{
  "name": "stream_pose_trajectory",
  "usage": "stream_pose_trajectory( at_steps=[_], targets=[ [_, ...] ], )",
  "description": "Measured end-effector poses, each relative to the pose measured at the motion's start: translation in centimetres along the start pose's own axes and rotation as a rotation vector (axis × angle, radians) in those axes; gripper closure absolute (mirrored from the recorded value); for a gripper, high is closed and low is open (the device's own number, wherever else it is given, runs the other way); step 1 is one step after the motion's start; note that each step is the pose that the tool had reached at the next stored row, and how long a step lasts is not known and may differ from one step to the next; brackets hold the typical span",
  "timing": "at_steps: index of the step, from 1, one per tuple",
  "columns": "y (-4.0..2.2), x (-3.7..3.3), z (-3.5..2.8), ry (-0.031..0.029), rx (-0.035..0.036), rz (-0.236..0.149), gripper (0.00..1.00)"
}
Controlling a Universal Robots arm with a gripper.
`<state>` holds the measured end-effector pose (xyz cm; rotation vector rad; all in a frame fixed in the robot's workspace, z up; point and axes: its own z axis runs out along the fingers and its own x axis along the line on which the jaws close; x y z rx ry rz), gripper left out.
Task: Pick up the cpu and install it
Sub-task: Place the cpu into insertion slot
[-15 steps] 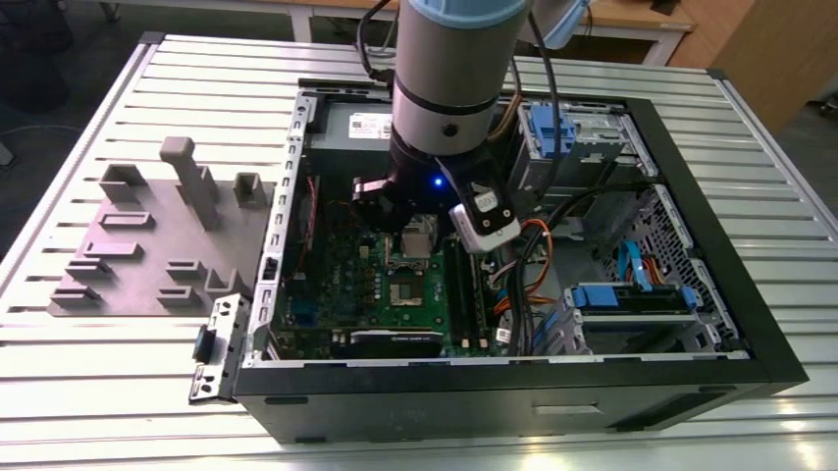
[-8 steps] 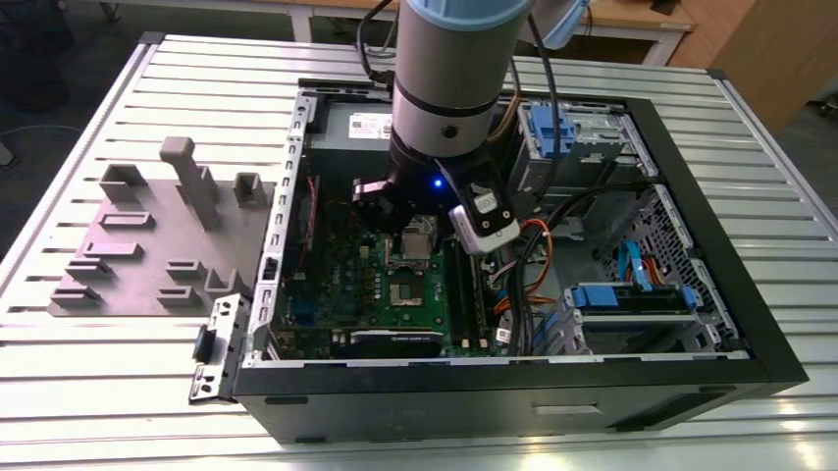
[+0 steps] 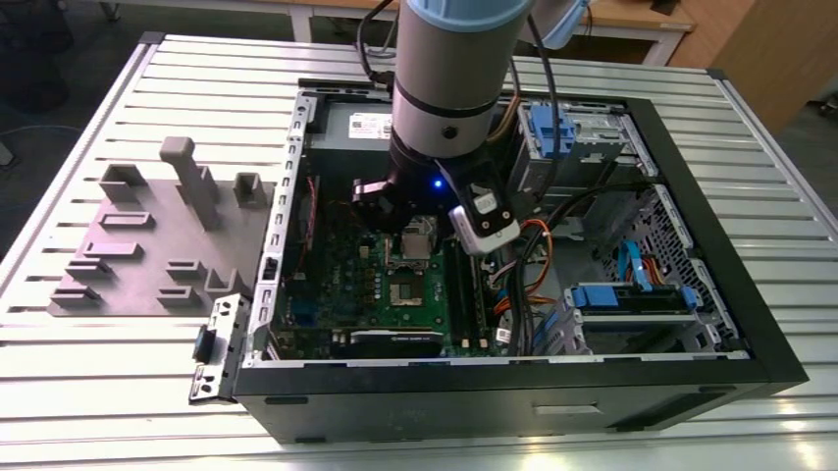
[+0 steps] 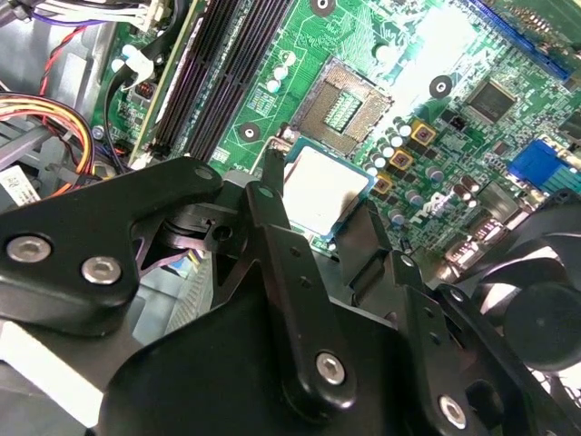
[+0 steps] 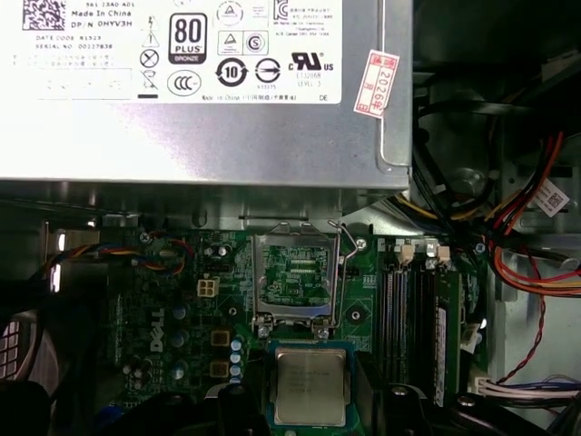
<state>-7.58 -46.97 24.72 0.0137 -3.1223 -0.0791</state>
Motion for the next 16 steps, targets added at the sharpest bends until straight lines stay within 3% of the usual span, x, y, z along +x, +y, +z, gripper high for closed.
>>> stream_pose_trajectory(
  at_steps=[5,16],
  targets=[
    [-0.04,0.0,0.6,0.0002,0.0004,0.0,0.53],
    [-0.04,0.0,0.69,0.0002,0.0003,0.0,0.53]
  ],
)
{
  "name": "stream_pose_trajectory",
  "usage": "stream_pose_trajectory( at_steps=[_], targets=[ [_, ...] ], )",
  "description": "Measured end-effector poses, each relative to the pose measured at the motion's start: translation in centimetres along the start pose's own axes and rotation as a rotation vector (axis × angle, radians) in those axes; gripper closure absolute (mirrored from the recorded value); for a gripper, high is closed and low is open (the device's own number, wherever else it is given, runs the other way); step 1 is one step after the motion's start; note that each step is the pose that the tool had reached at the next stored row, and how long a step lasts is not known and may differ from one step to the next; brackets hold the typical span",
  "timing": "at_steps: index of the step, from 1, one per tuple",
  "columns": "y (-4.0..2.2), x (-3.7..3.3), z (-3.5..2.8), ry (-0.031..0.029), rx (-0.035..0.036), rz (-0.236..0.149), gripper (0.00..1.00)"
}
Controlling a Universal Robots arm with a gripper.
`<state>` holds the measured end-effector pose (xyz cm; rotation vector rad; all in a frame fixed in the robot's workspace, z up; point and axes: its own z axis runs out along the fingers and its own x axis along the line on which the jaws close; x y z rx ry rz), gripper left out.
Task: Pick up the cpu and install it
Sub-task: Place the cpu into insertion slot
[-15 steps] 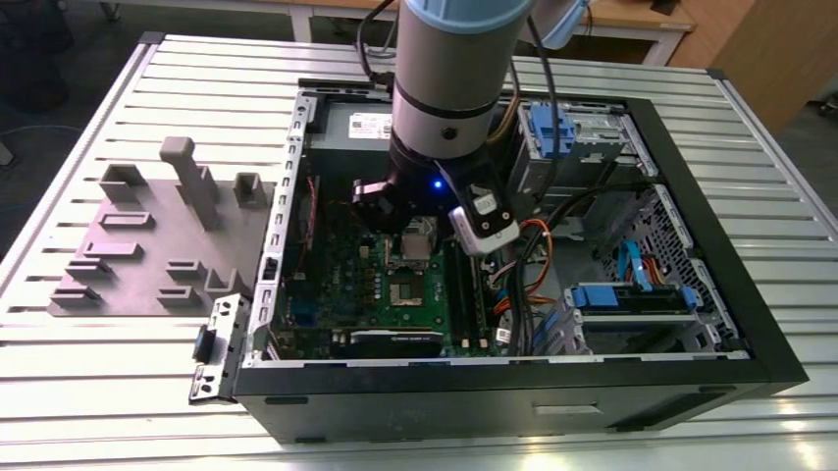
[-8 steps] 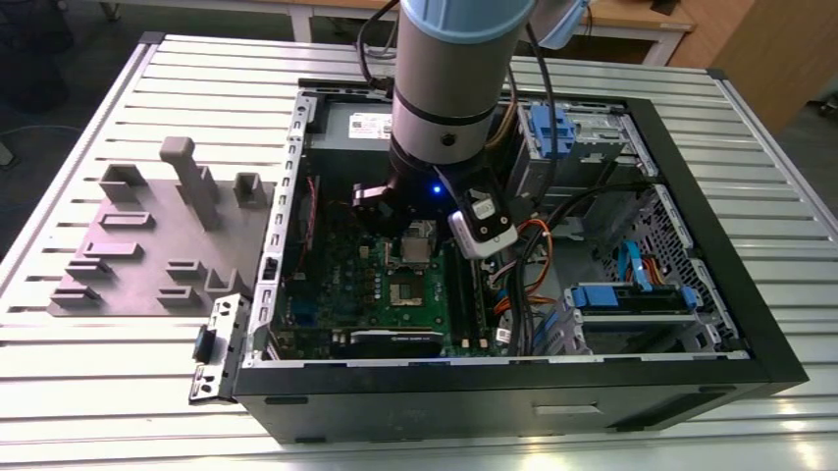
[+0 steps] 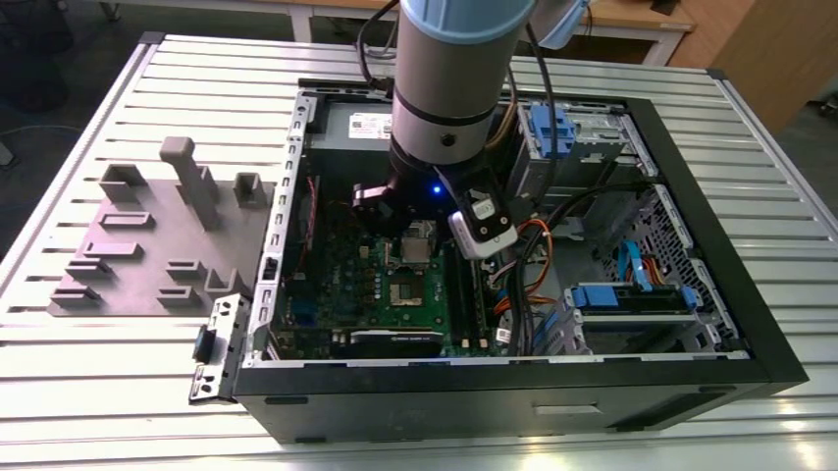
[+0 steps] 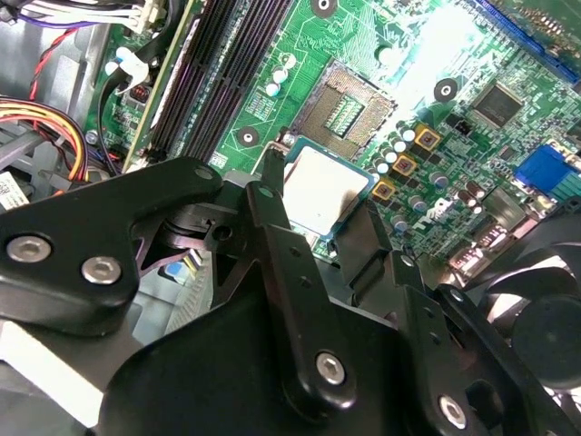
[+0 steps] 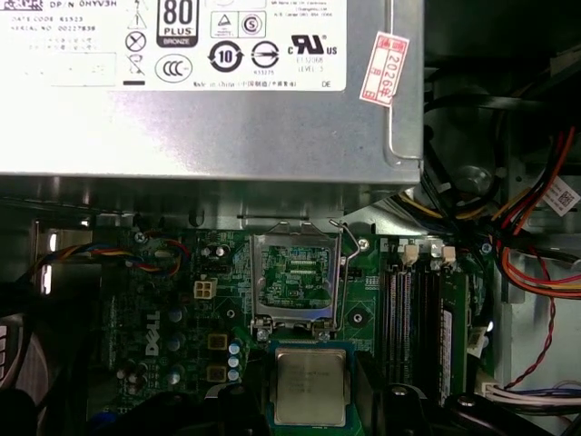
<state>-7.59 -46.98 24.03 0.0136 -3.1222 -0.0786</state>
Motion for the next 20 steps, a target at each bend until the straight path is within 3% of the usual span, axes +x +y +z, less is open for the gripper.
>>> stream_pose_trajectory(
  at_steps=[9,20],
  targets=[
    [-0.04,0.08,0.71,0.0005,0.0,0.0,0.53],
    [-0.05,0.09,0.95,0.0007,0.0001,-0.004,0.53]
  ],
)
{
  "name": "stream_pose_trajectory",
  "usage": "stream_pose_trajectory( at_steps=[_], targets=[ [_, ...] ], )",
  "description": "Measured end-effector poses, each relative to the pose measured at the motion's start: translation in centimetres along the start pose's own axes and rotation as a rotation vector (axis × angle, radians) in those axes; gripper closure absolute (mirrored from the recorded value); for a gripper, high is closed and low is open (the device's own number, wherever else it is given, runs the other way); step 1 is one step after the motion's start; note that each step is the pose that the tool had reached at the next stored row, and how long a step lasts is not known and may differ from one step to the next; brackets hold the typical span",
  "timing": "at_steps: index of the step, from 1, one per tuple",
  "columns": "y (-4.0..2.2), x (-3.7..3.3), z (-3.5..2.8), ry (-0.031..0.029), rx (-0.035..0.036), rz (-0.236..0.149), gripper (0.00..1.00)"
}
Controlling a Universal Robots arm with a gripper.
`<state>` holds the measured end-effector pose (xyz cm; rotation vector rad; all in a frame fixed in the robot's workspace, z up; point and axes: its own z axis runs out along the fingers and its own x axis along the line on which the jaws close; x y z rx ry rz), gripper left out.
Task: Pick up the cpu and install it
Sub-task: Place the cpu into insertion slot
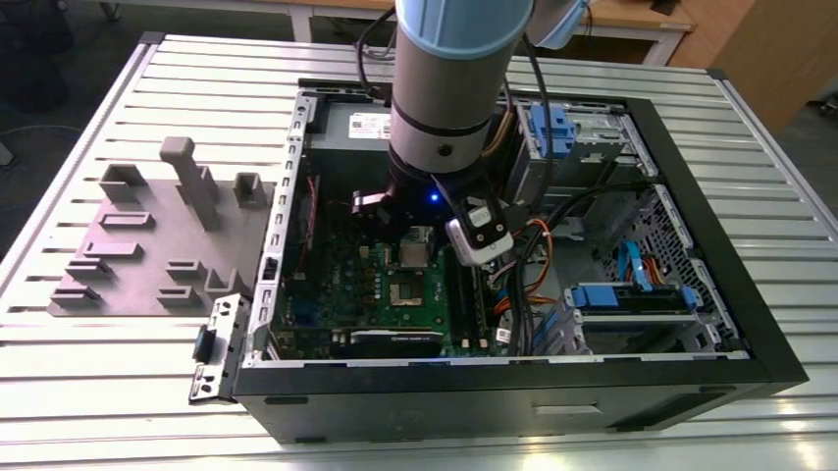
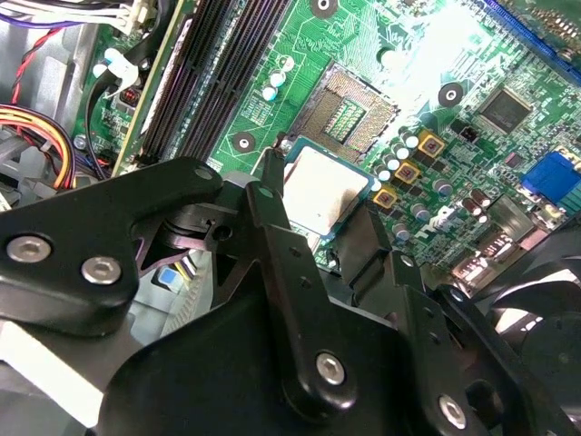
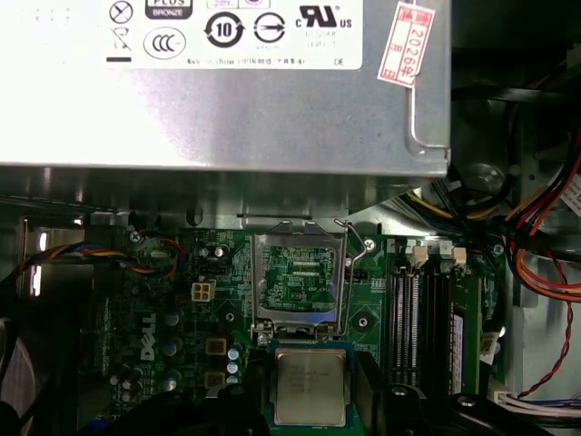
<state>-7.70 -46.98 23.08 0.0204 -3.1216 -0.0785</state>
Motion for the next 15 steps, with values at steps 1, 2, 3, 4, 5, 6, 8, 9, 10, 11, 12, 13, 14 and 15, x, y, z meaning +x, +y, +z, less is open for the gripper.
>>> stream_pose_trajectory(
  at_steps=[1,2,3,4,5,6,8,9,10,11,12,13,14,15],
  targets=[
    [0.0,0.0,0.01,0.0,0.0,0.0,0.53],
    [0.0,0.0,0.04,0.0001,-0.0002,0.0,0.53],
    [0.0,0.01,0.07,0.0006,-0.0003,0.0,0.53],
    [0.0,0.01,0.12,0.0012,-0.0003,0.0,0.53],
    [-0.01,0.01,0.16,0.0015,0.0,0.0,0.53],
    [-0.02,0.02,0.19,0.0016,0.0001,0.0,0.53],
    [-0.03,0.01,0.23,0.0018,0.0004,0.0,0.53],
    [-0.03,0.01,0.24,0.0018,0.0006,-0.001,0.53],
    [-0.03,0.01,0.24,0.0017,0.0007,-0.001,0.53],
    [-0.03,0.01,0.25,0.0017,0.0008,-0.001,0.53],
    [-0.03,0.01,0.25,0.0016,0.0011,-0.001,0.53],
    [-0.03,0.01,0.25,0.0016,0.0012,-0.001,0.53],
    [-0.03,0.01,0.25,0.0016,0.0013,-0.001,0.53],
    [-0.03,0.01,0.25,0.0017,0.0014,-0.001,0.53]
  ],
)
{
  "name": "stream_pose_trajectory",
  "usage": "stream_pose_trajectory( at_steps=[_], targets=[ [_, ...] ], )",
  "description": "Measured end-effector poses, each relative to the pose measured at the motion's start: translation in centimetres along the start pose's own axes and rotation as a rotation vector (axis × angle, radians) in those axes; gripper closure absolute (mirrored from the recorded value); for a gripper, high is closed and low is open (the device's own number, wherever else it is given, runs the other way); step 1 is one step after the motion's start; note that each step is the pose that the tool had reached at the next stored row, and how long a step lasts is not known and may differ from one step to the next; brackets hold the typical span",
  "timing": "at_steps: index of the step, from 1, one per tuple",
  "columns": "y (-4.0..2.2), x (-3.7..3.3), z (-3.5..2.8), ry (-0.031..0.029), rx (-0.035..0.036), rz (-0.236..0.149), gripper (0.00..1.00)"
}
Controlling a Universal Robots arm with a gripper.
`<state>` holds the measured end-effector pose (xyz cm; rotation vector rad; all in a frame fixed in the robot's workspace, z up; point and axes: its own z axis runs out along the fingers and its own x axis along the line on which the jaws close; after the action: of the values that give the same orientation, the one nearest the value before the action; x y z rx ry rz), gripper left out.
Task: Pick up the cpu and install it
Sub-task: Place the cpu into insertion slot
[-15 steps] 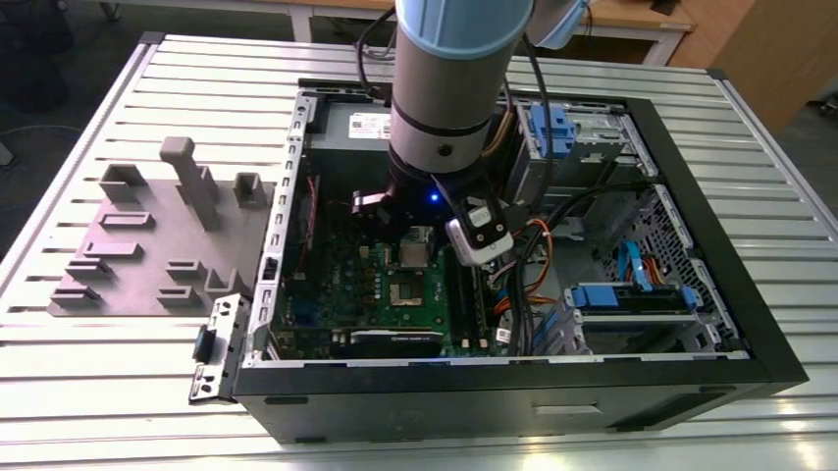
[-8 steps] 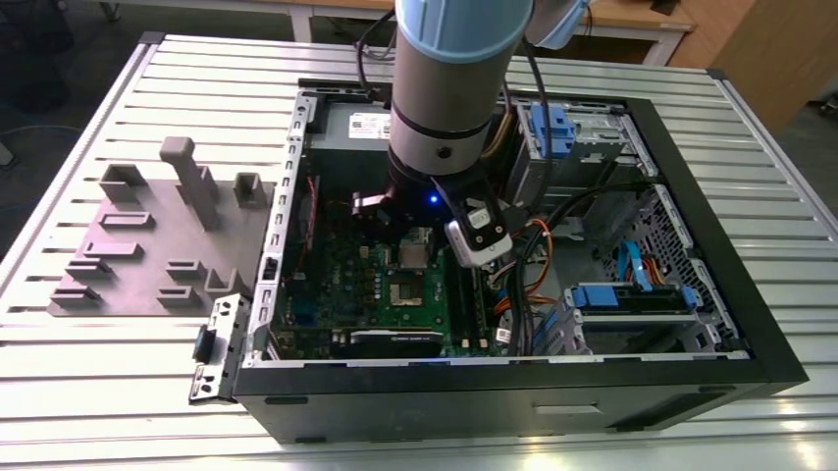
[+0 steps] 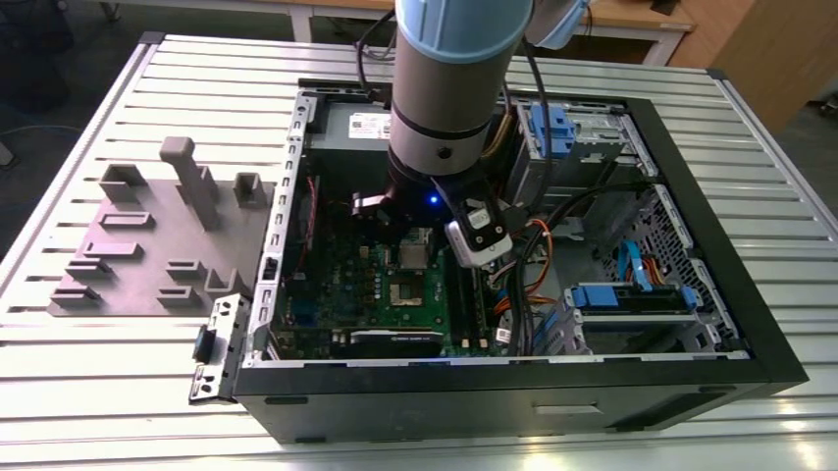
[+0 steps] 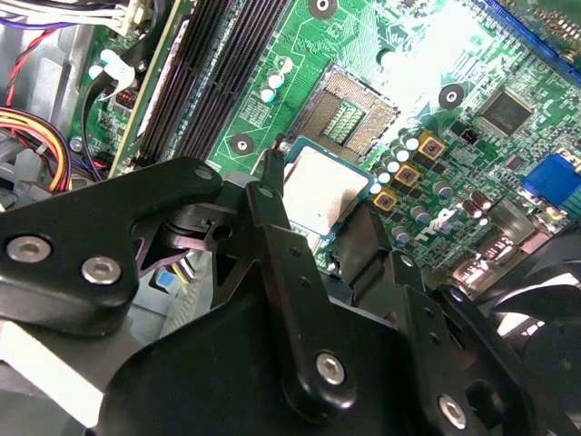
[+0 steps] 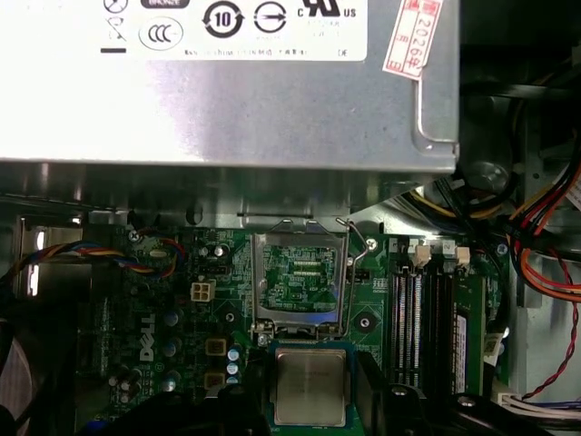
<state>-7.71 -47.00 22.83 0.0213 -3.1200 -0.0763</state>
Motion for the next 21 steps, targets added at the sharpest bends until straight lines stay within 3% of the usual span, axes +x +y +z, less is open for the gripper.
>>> stream_pose_trajectory(
  at_steps=[9,14,16,21],
  targets=[
    [-0.05,0.01,0.01,-0.0001,0.0014,0.0,0.53],
    [-0.69,0.01,0.04,0.0002,0.0175,0.0,0.53],
    [-1.14,0.01,0.21,0.0003,0.0182,0.0,0.53],
    [-1.36,0.01,0.61,0.0003,0.0163,0.0,0.53]
  ],
)
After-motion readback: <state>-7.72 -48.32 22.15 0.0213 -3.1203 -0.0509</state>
